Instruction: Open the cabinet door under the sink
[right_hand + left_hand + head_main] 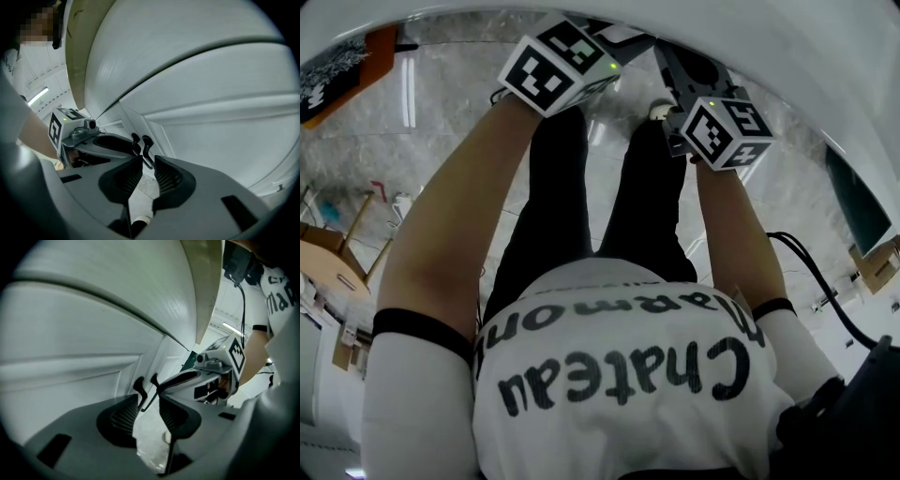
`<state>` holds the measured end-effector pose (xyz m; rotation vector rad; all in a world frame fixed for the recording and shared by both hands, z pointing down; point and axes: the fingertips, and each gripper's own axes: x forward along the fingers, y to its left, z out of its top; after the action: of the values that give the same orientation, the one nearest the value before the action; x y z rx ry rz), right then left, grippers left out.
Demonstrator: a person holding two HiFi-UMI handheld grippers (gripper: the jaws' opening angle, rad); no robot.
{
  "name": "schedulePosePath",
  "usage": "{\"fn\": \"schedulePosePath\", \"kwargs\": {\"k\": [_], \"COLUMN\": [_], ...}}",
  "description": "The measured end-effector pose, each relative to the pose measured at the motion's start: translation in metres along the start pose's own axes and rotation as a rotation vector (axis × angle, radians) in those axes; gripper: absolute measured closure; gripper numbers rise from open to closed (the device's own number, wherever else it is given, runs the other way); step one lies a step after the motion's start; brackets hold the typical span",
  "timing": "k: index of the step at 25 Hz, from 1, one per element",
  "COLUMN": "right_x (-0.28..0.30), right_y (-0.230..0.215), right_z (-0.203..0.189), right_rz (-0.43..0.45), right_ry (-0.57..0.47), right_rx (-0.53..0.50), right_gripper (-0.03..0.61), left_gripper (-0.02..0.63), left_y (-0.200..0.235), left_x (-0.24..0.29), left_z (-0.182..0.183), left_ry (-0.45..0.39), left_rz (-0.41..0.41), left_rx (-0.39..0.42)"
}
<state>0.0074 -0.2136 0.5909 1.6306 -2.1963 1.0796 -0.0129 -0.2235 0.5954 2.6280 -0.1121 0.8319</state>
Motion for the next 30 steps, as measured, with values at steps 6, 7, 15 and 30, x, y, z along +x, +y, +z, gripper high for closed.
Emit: {"fn": "schedulePosePath", "kwargs": {"k": [6,7,15,30], "right_x": [0.013,0.013,0.016,0.007], "right_y": [0.006,0.006,0.005,0.012], "right_z": [0.008,0.008,0.006,-0.007], "right_rz": [0.043,0.046,-0.013,0.027], "right_ry": [0.014,0.016,0.029,0.112], "right_rx": [-0.110,-0.118,-0.082,-0.180], "right_gripper": [0.507,0.508,0.523,0.526], "left_gripper": [0.535,0.535,0.558,0.584], "left_y": [0.007,0.007,0.015,-0.013], "left_x": [0.000,0.000,0.002,-0.007], "left_z": [-0.001,0.000,0.000,-0.019], "left_ry": [0.002,0.005,-0.003,0.107], "left_rz": [0.008,0.009,0.055,-0.018], "left_rx": [0.029,0.032,-0.044,0.200]}}
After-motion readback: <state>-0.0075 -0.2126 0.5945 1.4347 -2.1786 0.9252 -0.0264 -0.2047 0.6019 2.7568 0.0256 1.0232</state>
